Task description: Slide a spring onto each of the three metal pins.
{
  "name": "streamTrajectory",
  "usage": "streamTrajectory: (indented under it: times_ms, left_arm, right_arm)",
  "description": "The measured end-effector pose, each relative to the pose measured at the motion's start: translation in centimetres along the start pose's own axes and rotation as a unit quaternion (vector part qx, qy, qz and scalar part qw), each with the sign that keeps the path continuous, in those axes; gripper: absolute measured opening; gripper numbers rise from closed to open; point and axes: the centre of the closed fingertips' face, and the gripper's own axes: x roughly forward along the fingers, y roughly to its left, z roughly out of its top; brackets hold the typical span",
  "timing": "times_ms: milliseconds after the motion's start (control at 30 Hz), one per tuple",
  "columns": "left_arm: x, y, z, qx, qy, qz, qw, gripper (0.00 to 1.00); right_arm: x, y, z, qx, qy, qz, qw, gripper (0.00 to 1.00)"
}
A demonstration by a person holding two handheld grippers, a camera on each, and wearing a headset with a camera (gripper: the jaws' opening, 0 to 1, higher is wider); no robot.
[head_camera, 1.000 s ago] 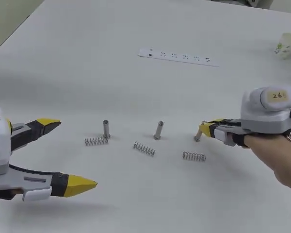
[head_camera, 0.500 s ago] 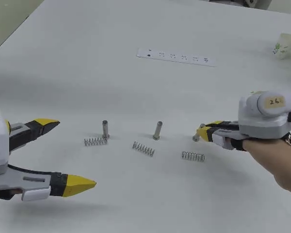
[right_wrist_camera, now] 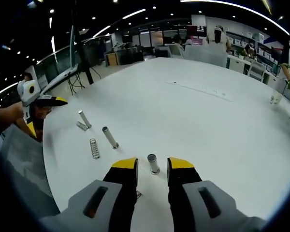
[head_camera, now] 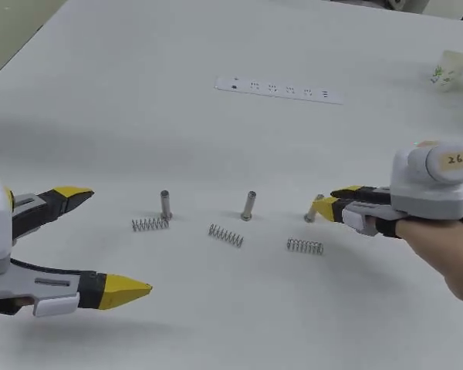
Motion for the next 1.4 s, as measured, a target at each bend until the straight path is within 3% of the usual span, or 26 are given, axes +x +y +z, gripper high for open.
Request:
streamTrajectory:
  times_ms: [333,633,933,1200,1367,1400]
  left_arm:
    - [0.2,-0.1,0.0,0.002,0.001,-0.002,1.0,0.98]
    - [0.3,-0.2,0.0,0.003,0.001,-0.004,1.0,0.98]
    - [0.0,-0.1,0.2,0.004,0.0,-0.004,1.0,0.98]
    - [0.0,-0.2,0.0,0.004,0.002,-0.004,1.0,0.98]
    - [0.1,-0.3,0.0,0.004,0.003,-0.007,1.0,0.98]
    - [0.1,-0.3,0.0,0.004,0.003,-0.007,1.0,0.98]
  right_arm:
    - [-1.5,0.7,-0.2,-0.025,-0.013,0.019,0.9994,0.27]
    - [-2.3,1.1,-0.8,-0.051,0.001,0.035,0.9981,0.26]
    - [-2.2,2.8,-1.4,-0.088,0.026,0.079,0.9927,0.26]
    - [-1.8,3.8,-2.4,-0.159,0.07,0.111,0.9785,0.26]
    - [-1.5,4.6,-3.0,-0.197,0.094,0.131,0.967,0.28]
    - [-1.4,4.7,-3.2,-0.212,0.106,0.134,0.9622,0.28]
